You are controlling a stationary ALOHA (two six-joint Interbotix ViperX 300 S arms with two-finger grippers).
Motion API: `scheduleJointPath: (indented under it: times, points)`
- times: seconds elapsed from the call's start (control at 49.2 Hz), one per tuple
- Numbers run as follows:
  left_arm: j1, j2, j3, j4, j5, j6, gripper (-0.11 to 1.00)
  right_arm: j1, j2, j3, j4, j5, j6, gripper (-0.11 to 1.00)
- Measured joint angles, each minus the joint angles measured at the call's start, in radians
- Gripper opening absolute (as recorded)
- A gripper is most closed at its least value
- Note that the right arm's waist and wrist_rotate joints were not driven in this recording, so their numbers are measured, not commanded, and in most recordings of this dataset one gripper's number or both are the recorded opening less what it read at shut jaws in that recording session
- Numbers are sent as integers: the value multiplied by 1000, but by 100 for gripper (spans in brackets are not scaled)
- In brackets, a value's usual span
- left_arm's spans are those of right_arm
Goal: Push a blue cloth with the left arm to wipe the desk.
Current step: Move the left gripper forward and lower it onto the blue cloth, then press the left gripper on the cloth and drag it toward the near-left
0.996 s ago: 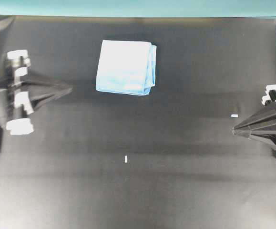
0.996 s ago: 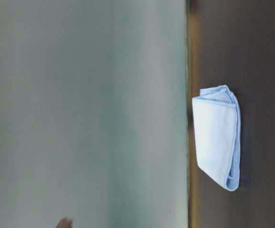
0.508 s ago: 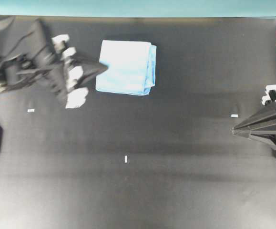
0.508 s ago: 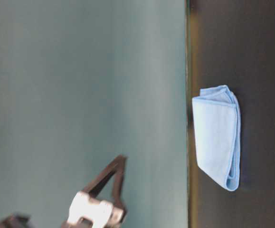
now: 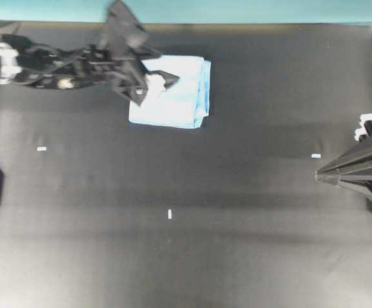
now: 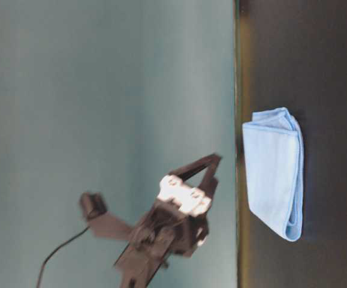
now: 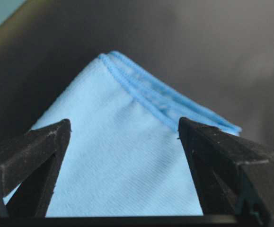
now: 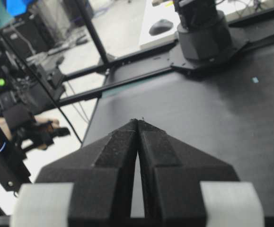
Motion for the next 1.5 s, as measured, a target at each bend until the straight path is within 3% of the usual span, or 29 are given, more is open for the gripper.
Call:
scheduleJointPath:
  times: [0.244,0.569,1.097,1.504]
  points:
    - [0,135,-80,0,55,58,89,2,-2,-2,0,9,-2,-1]
    - [2,156,-87,0,106,66,89,2,-2,0,0,17,-2,-1]
    - [-2,132,2,0,100,72,89,2,-3,2,0,17,0,-1]
    - [-66,72,101,0,94,74,89,0,-25,6,0,15,-2,-1]
